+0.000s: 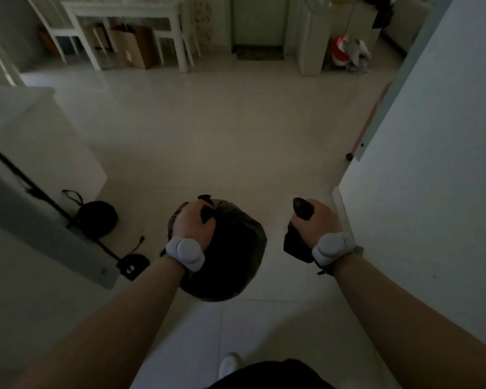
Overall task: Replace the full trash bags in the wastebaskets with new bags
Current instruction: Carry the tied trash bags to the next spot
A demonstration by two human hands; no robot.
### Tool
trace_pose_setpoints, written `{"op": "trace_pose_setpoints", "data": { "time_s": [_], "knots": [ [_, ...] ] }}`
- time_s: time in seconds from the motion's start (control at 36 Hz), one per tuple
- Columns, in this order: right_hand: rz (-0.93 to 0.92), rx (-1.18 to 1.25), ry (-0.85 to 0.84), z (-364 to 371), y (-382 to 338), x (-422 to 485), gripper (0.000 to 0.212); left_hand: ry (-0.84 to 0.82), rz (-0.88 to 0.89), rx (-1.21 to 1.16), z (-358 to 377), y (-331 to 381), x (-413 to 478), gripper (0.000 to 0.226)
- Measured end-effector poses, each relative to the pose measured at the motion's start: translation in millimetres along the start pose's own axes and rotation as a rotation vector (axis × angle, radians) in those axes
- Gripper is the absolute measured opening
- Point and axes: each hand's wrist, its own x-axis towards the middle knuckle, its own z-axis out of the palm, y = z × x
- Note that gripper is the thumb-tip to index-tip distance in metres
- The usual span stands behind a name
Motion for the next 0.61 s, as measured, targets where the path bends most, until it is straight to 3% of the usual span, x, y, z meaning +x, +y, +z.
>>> {"op": "trace_pose_setpoints", "data": {
  "time_s": [0.36,0.61],
  "knots": [
    [0.083,-0.035,0.07,-25,23,208,0.017,-0.022,0.026,-0.046,52,61,207,0.018],
    [0.027,0.013,0.023,-53,21,376,0.014,0.119,-0.009,-0.044,74,111,339,0.018]
  ]
}}
